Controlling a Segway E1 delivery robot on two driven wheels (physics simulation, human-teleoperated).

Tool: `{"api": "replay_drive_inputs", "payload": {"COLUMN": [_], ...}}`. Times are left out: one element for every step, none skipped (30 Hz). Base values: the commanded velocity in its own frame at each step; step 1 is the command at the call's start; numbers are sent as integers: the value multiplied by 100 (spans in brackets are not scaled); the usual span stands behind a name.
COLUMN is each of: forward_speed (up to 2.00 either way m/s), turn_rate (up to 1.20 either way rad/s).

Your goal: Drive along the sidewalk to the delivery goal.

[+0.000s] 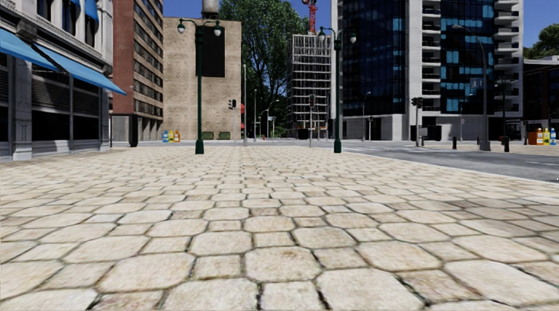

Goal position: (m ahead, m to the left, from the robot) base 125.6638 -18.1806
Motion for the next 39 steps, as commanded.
{"api": "replay_drive_inputs", "payload": {"forward_speed": [200,200,200,200,200,200,200,200,200,200,200,200,200,200,200,200,200,200,200,200,200,200,200,200,200,200,200,200,200,200,200,200,200,200,200,200,200,200,200], "turn_rate": [0,0,0,0,0,0,0,0,0,0,0,0,0,0,0,0,0,0,0,0,0,0,0,0,0,0,0,0,0,0,0,0,0,0,0,0,0,0,0]}}
